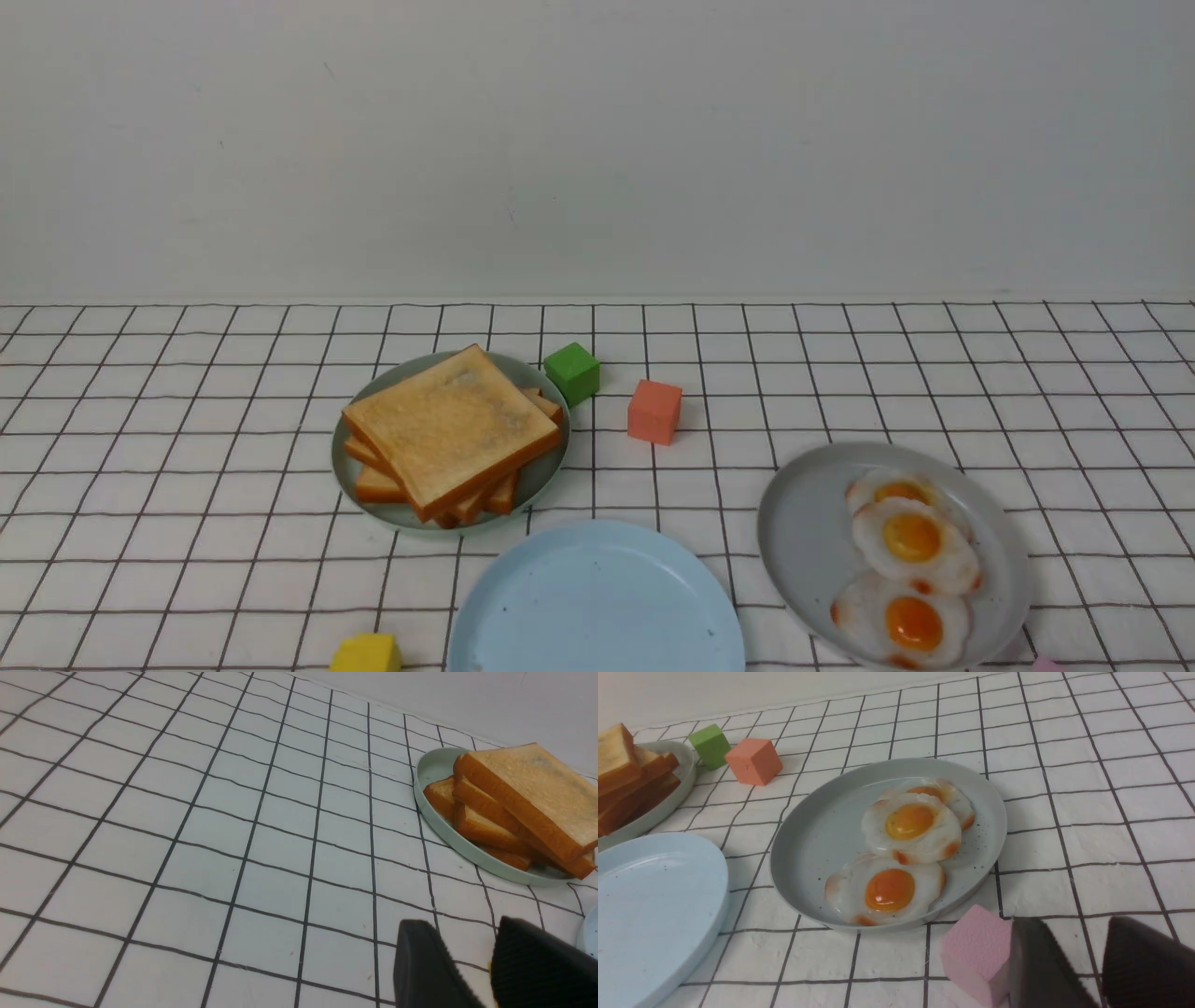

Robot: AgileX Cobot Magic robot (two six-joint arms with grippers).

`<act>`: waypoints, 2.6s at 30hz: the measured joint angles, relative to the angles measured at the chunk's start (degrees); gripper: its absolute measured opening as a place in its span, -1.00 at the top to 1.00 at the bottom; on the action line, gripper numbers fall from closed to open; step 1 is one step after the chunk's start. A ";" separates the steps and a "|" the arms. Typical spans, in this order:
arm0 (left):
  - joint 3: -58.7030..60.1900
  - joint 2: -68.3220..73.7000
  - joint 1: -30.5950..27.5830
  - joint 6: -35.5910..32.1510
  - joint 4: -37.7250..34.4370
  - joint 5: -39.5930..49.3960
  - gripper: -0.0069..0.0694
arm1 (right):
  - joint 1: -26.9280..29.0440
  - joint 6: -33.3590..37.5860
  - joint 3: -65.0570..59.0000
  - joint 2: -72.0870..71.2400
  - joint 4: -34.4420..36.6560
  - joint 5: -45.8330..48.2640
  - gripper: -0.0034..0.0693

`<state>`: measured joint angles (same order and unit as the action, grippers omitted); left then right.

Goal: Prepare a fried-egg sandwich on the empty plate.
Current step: Use the left arm to grab a slice of bread

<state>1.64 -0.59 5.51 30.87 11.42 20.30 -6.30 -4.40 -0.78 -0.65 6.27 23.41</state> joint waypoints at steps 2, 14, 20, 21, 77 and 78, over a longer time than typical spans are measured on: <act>0.00 0.00 0.00 0.00 0.00 0.00 0.19 | 0.00 0.00 0.00 0.00 0.00 0.00 0.24; 0.00 0.00 0.00 0.00 0.00 0.00 0.19 | 0.00 0.00 0.00 0.00 0.00 0.00 0.24; 0.00 0.00 0.00 0.00 0.00 0.00 0.19 | 0.00 0.00 0.00 0.00 -0.05 0.00 0.24; 0.00 0.00 0.00 0.00 0.00 0.00 0.19 | 0.00 0.00 0.00 0.00 -0.05 0.00 0.24; -32.42 7.76 0.00 20.48 -8.63 -29.25 0.19 | 0.00 -21.68 36.59 10.89 -3.99 -23.05 0.24; -33.27 7.76 0.00 20.60 -8.63 -28.46 0.19 | 0.00 -21.68 36.59 11.37 -4.11 -22.06 0.24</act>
<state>-31.64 7.17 5.51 51.47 2.79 -8.16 -6.30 -26.08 35.81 10.72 2.16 1.35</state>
